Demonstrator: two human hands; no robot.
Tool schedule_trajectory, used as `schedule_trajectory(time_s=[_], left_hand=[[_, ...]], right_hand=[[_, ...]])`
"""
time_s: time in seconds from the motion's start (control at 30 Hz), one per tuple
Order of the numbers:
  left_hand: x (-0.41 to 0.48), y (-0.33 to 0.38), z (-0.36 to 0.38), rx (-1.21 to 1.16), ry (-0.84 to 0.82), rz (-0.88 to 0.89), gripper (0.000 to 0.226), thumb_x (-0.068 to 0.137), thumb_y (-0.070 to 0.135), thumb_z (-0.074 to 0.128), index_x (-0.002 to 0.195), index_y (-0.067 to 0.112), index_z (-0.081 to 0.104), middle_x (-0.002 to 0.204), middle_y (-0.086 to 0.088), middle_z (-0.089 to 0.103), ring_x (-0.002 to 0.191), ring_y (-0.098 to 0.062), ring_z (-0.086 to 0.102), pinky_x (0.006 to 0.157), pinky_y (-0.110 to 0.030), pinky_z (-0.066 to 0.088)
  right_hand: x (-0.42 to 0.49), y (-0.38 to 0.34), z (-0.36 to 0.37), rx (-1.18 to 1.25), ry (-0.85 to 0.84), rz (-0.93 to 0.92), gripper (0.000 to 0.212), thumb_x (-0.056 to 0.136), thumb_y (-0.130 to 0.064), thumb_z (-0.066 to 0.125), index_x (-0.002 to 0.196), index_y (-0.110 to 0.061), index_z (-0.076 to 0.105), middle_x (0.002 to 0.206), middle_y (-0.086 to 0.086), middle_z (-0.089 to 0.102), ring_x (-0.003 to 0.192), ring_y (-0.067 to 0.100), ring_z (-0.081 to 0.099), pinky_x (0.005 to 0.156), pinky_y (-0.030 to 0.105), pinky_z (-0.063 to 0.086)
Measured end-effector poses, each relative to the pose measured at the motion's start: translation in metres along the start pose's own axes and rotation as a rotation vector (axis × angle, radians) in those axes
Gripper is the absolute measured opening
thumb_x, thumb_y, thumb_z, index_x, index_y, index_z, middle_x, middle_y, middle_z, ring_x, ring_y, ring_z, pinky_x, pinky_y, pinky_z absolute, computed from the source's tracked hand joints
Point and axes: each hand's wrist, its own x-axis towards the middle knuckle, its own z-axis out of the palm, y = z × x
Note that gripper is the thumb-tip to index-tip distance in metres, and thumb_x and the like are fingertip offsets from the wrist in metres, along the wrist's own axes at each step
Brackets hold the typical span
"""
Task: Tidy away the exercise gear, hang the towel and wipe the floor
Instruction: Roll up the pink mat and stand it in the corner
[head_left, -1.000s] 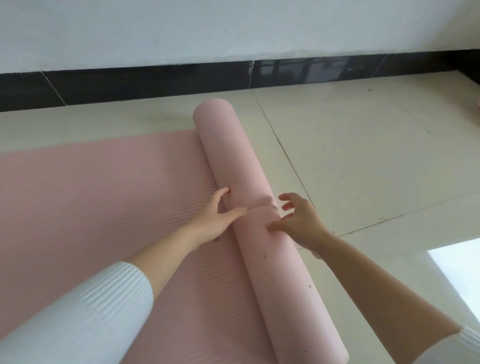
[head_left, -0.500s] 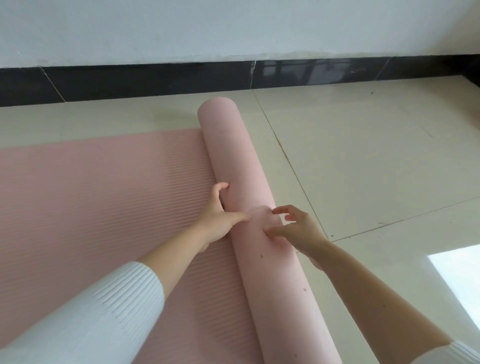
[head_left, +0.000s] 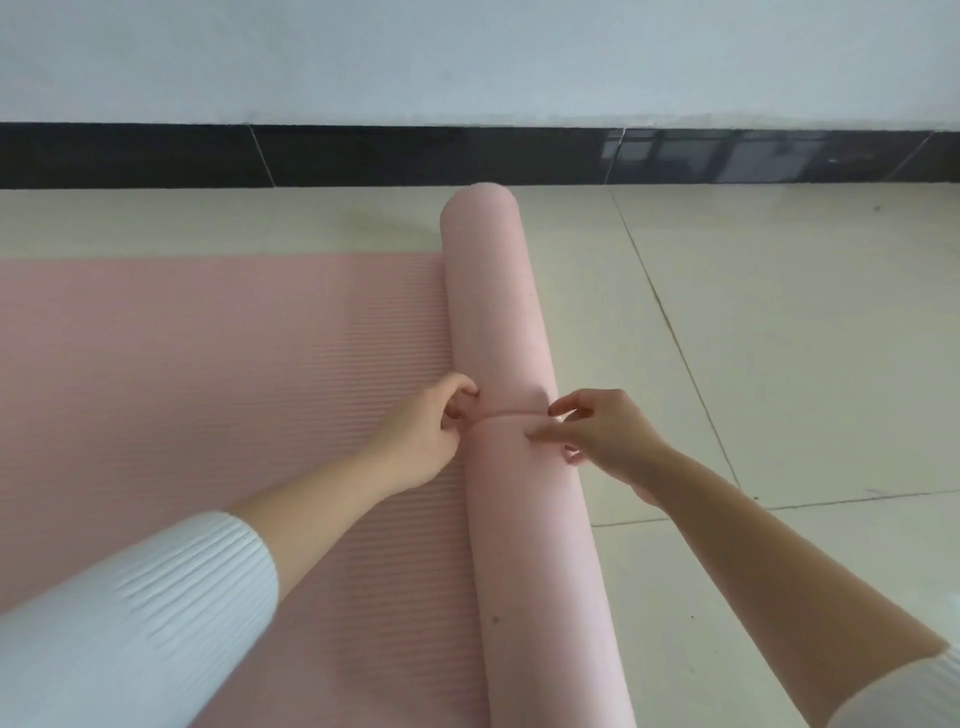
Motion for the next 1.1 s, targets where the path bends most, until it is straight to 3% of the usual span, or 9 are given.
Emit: schedule_trajectory(time_s=[0.2, 0.43, 0.53, 0.6, 0.7, 0.83, 0.93, 1.0, 1.1], left_hand=[[-0.033, -0.018, -0.053, -0.291, -0.171, -0.372, 0.019, 0.095, 0.039, 0.050, 0.100, 0.030, 0.065, 0.105, 0.010, 0.064, 0.095, -0.014, 0.060, 0.070, -0.025, 0.044], [-0.050, -0.048, -0.064, -0.327, -0.147, -0.422, 0.035, 0.088, 0.028, 0.065, 0.120, 0.015, 0.061, 0.101, 0.005, 0.066, 0.082, -0.005, 0.060, 0.052, -0.010, 0.042], [-0.054, -0.064, -0.073, -0.304, -0.040, -0.321, 0.071, 0.081, 0.011, 0.069, 0.140, 0.031, 0.035, 0.120, 0.001, 0.056, 0.102, -0.013, 0.060, 0.071, -0.015, 0.047], [-0.061, -0.075, -0.081, -0.005, 0.056, -0.147, 0.087, 0.074, 0.003, 0.065, 0.138, 0.047, 0.027, 0.124, 0.002, 0.046, 0.103, -0.020, 0.058, 0.082, -0.033, 0.051], [-0.076, -0.097, -0.090, 0.320, 0.065, 0.050, 0.079, 0.074, -0.003, 0.054, 0.132, 0.049, 0.035, 0.118, 0.009, 0.039, 0.098, -0.017, 0.055, 0.076, -0.036, 0.051], [-0.092, -0.121, -0.107, 0.016, 0.188, -0.013, 0.051, 0.085, -0.001, 0.048, 0.121, 0.033, 0.056, 0.113, 0.008, 0.057, 0.091, -0.007, 0.058, 0.081, -0.019, 0.044], [-0.104, -0.139, -0.116, -0.211, 0.259, -0.255, 0.018, 0.090, 0.031, 0.056, 0.106, 0.026, 0.061, 0.101, 0.013, 0.064, 0.088, -0.005, 0.061, 0.076, -0.019, 0.043], [-0.115, -0.153, -0.122, -0.350, 0.252, -0.411, 0.044, 0.078, 0.060, 0.056, 0.106, 0.027, 0.063, 0.100, 0.013, 0.067, 0.093, -0.007, 0.061, 0.081, -0.027, 0.046], [-0.131, -0.169, -0.132, -0.478, 0.175, -0.484, 0.044, 0.080, 0.060, 0.060, 0.108, 0.028, 0.066, 0.098, 0.013, 0.070, 0.089, -0.002, 0.063, 0.072, -0.024, 0.046]], right_hand=[[-0.013, -0.042, 0.054, -0.012, -0.079, -0.122, 0.018, 0.088, -0.028, 0.065, 0.104, -0.023, 0.071, 0.114, -0.008, 0.061, 0.106, 0.009, 0.056, 0.078, 0.021, 0.040], [-0.018, -0.053, 0.093, 0.379, -0.032, 0.079, 0.049, 0.092, -0.005, 0.048, 0.140, -0.007, 0.038, 0.112, 0.008, 0.052, 0.088, 0.018, 0.063, 0.088, 0.040, 0.056], [-0.015, -0.059, 0.106, 0.305, -0.072, 0.112, 0.017, 0.086, 0.006, 0.046, 0.095, 0.001, 0.059, 0.082, 0.010, 0.054, 0.071, 0.022, 0.056, 0.083, 0.041, 0.057], [-0.015, -0.069, 0.117, 0.180, -0.060, 0.078, 0.017, 0.086, 0.000, 0.052, 0.093, -0.005, 0.066, 0.082, 0.002, 0.059, 0.076, 0.019, 0.055, 0.079, 0.036, 0.051], [-0.015, -0.091, 0.135, 0.094, -0.080, -0.027, 0.022, 0.088, -0.013, 0.057, 0.098, -0.021, 0.075, 0.098, -0.013, 0.064, 0.101, 0.012, 0.054, 0.081, 0.023, 0.039], [-0.015, -0.111, 0.166, 0.022, -0.068, -0.122, 0.023, 0.086, -0.012, 0.055, 0.091, -0.022, 0.075, 0.100, -0.008, 0.067, 0.091, 0.014, 0.060, 0.068, 0.020, 0.047], [-0.015, -0.120, 0.186, 0.114, -0.051, -0.127, 0.034, 0.087, -0.008, 0.055, 0.119, -0.016, 0.060, 0.108, -0.003, 0.057, 0.090, 0.017, 0.061, 0.082, 0.038, 0.057], [-0.016, -0.129, 0.203, 0.375, -0.142, -0.016, 0.047, 0.088, -0.001, 0.053, 0.133, -0.005, 0.043, 0.112, 0.007, 0.055, 0.093, 0.021, 0.064, 0.081, 0.043, 0.059], [-0.020, -0.145, 0.234, 0.392, -0.233, 0.064, 0.018, 0.086, 0.004, 0.048, 0.103, 0.005, 0.054, 0.097, 0.016, 0.059, 0.075, 0.026, 0.063, 0.075, 0.049, 0.059]])
